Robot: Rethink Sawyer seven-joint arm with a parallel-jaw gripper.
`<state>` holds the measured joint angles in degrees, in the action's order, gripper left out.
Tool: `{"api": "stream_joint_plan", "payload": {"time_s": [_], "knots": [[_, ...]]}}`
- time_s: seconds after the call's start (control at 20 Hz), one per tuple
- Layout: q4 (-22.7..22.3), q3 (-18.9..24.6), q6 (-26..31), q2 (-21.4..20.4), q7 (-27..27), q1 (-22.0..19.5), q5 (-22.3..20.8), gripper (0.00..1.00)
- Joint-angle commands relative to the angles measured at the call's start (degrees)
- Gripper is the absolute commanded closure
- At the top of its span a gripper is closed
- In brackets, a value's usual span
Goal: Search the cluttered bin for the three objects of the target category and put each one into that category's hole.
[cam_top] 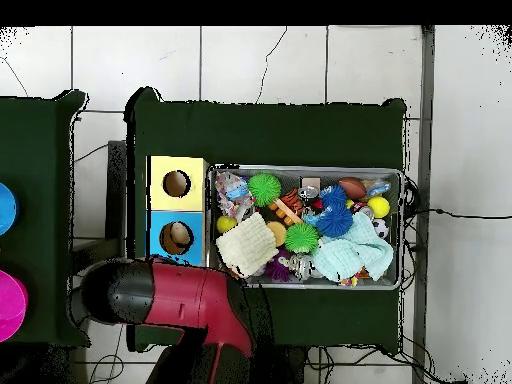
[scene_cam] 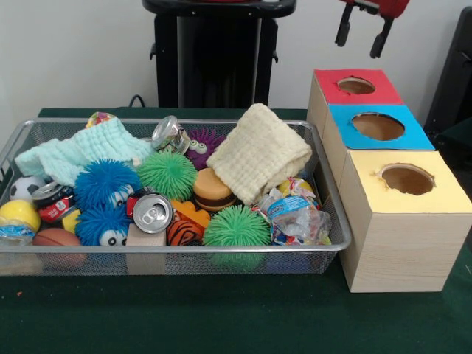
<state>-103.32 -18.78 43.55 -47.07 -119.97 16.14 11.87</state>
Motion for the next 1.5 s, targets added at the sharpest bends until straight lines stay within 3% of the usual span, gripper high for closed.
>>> {"api": "stream_joint_plan", "payload": {"time_s": [0.05,0.3,0.65,0.8,1.1,1.5], "knots": [[8.9,-1.3,-5.2,3.3,-0.3,-4.0,-9.9,0.0],[15.4,-1.0,-15.5,6.2,2.5,-7.3,-19.2,0.0],[19.6,1.3,-22.7,8.1,3.7,-11.5,-27.2,0.0],[20.0,2.0,-27.1,9.8,2.3,-13.0,-29.0,0.0],[23.0,5.1,-30.4,12.4,3.1,-16.8,-31.6,0.0],[23.8,15.2,-27.8,16.8,5.3,-24.5,-31.1,0.0]]}}
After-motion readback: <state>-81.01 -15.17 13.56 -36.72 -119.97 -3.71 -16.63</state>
